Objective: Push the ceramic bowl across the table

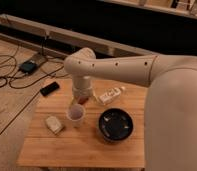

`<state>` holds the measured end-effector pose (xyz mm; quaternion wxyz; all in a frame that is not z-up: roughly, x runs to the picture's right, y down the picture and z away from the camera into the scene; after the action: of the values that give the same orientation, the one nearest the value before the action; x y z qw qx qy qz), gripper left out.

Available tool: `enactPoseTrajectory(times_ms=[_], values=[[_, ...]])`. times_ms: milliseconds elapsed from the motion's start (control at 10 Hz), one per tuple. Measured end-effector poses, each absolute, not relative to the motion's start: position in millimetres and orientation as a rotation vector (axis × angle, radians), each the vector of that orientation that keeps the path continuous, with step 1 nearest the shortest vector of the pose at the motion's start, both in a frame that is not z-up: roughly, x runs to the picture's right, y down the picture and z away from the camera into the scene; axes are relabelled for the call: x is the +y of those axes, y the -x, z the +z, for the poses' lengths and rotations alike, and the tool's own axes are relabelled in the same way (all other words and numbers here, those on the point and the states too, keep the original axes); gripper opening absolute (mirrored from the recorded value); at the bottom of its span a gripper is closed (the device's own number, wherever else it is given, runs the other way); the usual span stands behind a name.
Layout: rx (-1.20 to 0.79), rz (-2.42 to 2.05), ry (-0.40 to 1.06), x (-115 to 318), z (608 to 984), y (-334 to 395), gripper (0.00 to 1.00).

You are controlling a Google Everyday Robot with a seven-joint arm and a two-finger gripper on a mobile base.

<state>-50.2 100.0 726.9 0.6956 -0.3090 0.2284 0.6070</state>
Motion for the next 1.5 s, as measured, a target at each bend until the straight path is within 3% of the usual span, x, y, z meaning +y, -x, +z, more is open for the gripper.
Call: enactPoseTrajectory(times_ms=[800, 1500], values=[[0.644, 1.567, 0.723, 190, 743, -48, 0.8], [0.676, 1.655, 0.751, 214, 797, -93, 0.8]])
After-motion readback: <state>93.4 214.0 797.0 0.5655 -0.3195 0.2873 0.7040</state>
